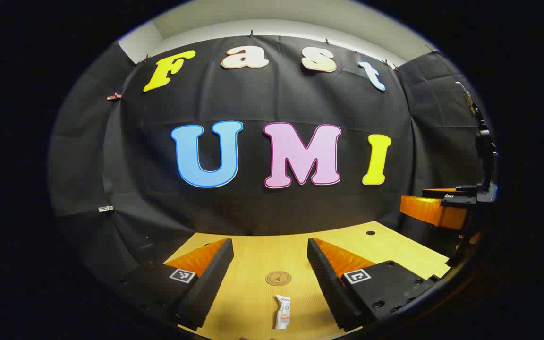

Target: Put the toothbrush and toothpaste on the desktop into the cup, then pick up the cup and place it on the coaster on the desktop.

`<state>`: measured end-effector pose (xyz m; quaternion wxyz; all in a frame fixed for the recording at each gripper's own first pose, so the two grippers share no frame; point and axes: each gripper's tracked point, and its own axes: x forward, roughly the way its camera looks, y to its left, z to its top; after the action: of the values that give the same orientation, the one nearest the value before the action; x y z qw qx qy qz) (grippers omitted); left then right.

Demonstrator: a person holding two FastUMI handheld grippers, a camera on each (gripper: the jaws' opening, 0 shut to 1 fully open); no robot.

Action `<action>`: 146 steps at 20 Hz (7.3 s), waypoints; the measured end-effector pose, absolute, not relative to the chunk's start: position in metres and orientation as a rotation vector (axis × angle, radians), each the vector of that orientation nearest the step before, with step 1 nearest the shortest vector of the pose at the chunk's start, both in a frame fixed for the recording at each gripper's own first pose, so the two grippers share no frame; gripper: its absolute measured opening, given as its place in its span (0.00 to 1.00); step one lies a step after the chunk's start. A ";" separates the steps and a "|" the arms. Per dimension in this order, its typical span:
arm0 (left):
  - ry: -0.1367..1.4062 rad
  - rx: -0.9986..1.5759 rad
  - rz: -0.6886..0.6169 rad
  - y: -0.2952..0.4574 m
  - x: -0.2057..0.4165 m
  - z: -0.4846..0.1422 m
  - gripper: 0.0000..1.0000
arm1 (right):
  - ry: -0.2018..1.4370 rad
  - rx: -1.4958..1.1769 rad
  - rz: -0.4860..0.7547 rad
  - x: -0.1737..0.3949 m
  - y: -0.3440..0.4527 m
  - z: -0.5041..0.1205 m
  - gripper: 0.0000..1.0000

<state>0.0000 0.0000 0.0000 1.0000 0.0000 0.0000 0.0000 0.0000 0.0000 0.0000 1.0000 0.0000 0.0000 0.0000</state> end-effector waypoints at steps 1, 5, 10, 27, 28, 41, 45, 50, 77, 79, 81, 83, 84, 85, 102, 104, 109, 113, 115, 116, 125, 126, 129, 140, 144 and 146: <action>0.002 0.001 0.001 0.000 0.001 -0.001 0.98 | 0.004 -0.001 -0.001 0.001 -0.001 -0.001 0.98; 0.001 0.002 -0.007 -0.008 0.007 0.000 0.98 | 0.011 -0.012 0.006 0.001 0.000 -0.003 0.98; 0.004 0.017 -0.032 -0.019 0.010 -0.003 0.98 | 0.013 -0.016 0.018 0.003 0.003 -0.003 0.98; 0.166 0.012 -0.018 -0.010 0.035 -0.067 0.98 | 0.047 -0.019 0.079 0.036 0.001 -0.005 0.98; 0.193 0.021 -0.017 -0.009 0.037 -0.078 0.98 | 0.057 -0.017 0.082 0.037 0.000 -0.009 0.98; 0.562 0.115 -0.105 -0.031 0.058 -0.240 1.00 | 0.272 -0.018 0.068 0.043 -0.026 -0.099 0.98; 0.665 0.138 -0.114 -0.031 0.072 -0.281 1.00 | 0.334 -0.015 0.056 0.046 -0.036 -0.117 0.98; 0.766 0.093 -0.128 -0.034 0.082 -0.310 0.99 | 0.393 -0.005 0.084 0.048 -0.030 -0.135 0.98; 0.922 -0.015 -0.183 -0.030 0.065 -0.330 0.25 | 0.718 0.076 0.111 0.041 -0.011 -0.249 0.98; 0.897 -0.022 -0.182 -0.024 0.059 -0.316 0.25 | 0.758 0.093 0.108 0.043 -0.006 -0.261 0.98; 0.866 -0.059 -0.176 -0.021 0.053 -0.301 0.25 | 0.802 0.105 0.099 0.046 -0.001 -0.273 0.99; 0.844 -0.089 -0.163 -0.015 0.043 -0.288 0.25 | 0.852 0.082 0.086 0.047 0.001 -0.288 0.98; 0.837 -0.083 -0.154 -0.010 0.038 -0.283 0.25 | 0.879 0.066 0.077 0.047 0.001 -0.295 0.99; 0.835 -0.086 -0.150 -0.007 0.032 -0.280 0.24 | 0.893 0.056 0.071 0.047 0.002 -0.299 0.99; 0.807 -0.190 -0.089 0.034 -0.029 -0.265 0.25 | 1.146 0.051 0.008 0.033 0.014 -0.372 0.94; 0.807 -0.199 -0.094 0.032 -0.030 -0.265 0.25 | 1.157 0.051 0.001 0.030 0.017 -0.377 0.94; 0.806 -0.184 -0.119 0.029 -0.033 -0.267 0.25 | 1.168 -0.034 -0.019 0.026 0.012 -0.382 0.68; 0.809 -0.190 -0.145 0.022 -0.035 -0.271 0.25 | 1.208 -0.005 -0.057 0.028 0.009 -0.382 0.42; 0.811 -0.191 -0.159 0.018 -0.036 -0.274 0.25 | 1.239 -0.002 -0.065 0.027 0.010 -0.383 0.34; 0.811 -0.191 -0.164 0.016 -0.035 -0.275 0.25 | 1.262 0.004 -0.073 0.026 0.010 -0.384 0.34; 0.804 -0.207 -0.161 0.004 -0.021 -0.271 0.25 | 1.222 0.041 0.073 0.028 0.020 -0.379 0.06; 0.798 -0.210 -0.161 0.001 -0.017 -0.267 0.25 | 1.221 0.060 0.110 0.025 0.023 -0.378 0.05; 0.766 -0.214 -0.159 -0.010 0.003 -0.252 0.25 | 1.190 0.095 0.127 0.021 0.010 -0.375 0.05; 0.560 -0.316 -0.203 -0.083 0.123 -0.148 0.25 | 1.000 0.285 0.176 0.035 -0.048 -0.300 0.05; 0.429 -0.307 -0.241 -0.116 0.189 -0.105 0.25 | 0.929 0.303 0.191 0.051 -0.069 -0.270 0.05; 0.376 -0.304 -0.259 -0.134 0.219 -0.090 0.25 | 0.898 0.322 0.199 0.060 -0.076 -0.253 0.05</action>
<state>0.2186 -0.1342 -0.0903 0.9626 -0.1502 0.1857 -0.1278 0.0597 -0.0758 -0.2527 0.8837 0.1546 0.4314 0.0956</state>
